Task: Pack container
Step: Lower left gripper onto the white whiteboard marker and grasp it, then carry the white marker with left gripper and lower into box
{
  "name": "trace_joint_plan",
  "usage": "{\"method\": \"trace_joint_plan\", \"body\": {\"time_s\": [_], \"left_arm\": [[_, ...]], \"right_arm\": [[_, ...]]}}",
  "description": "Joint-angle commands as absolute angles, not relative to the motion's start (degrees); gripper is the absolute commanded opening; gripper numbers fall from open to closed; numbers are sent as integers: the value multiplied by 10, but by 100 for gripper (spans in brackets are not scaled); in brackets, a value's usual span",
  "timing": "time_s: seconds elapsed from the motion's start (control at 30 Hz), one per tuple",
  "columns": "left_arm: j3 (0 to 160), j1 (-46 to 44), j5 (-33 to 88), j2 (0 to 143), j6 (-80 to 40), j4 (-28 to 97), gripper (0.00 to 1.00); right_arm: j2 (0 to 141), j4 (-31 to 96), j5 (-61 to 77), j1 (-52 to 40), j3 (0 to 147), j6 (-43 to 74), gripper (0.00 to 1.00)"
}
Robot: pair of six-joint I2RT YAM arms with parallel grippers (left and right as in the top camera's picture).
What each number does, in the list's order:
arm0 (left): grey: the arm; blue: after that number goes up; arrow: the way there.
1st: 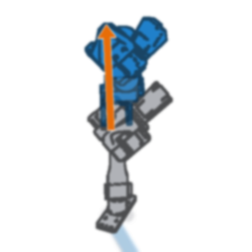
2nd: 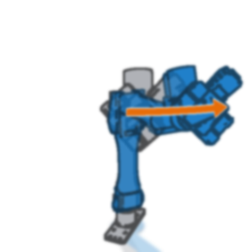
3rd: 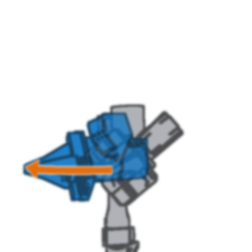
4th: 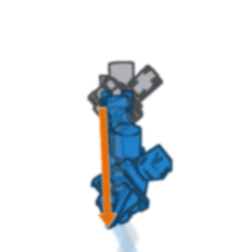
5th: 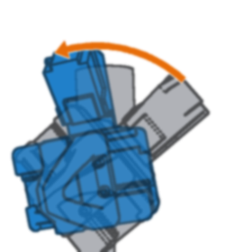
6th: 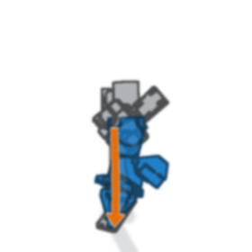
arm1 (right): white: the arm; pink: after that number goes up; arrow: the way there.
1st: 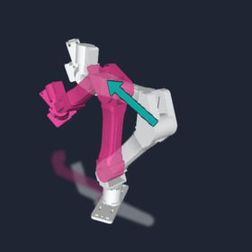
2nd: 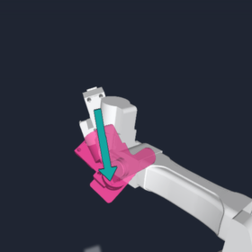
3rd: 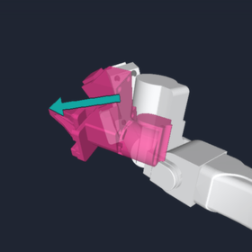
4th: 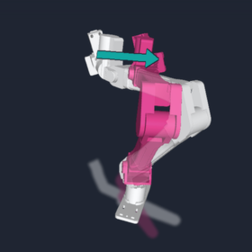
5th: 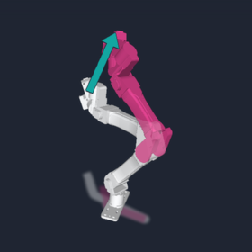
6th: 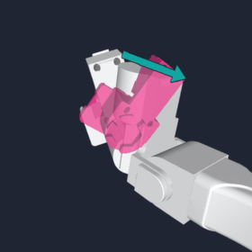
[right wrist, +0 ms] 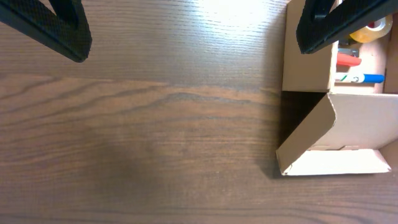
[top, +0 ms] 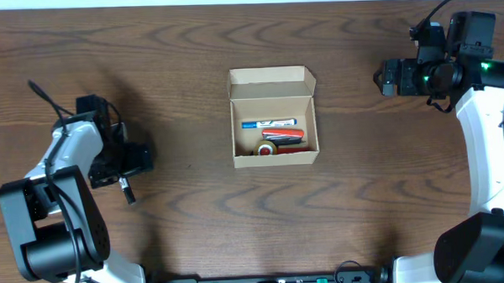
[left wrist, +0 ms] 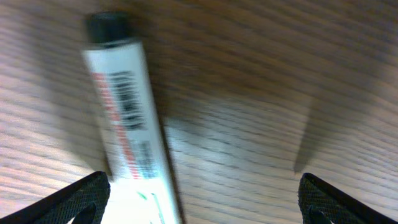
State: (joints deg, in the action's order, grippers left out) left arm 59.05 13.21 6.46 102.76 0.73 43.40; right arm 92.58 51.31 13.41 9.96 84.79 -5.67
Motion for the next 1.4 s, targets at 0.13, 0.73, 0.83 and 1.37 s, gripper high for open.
{"method": "trace_joint_plan", "body": {"time_s": [0.13,0.73,0.83,1.37], "left_arm": [[585,157,76,1035,26,431,95],[559,157,86,1035,26,407,95],[559,157,86,1035,26,407,78],[559,157,86,1035,25,431,10]], "right_arm": [[929,517,134,101,853,-65,98],[929,519,134,101,853,-65,98],[929,520,134,101,853,-65,98],[929,521,134,101,853,-65,98]]}}
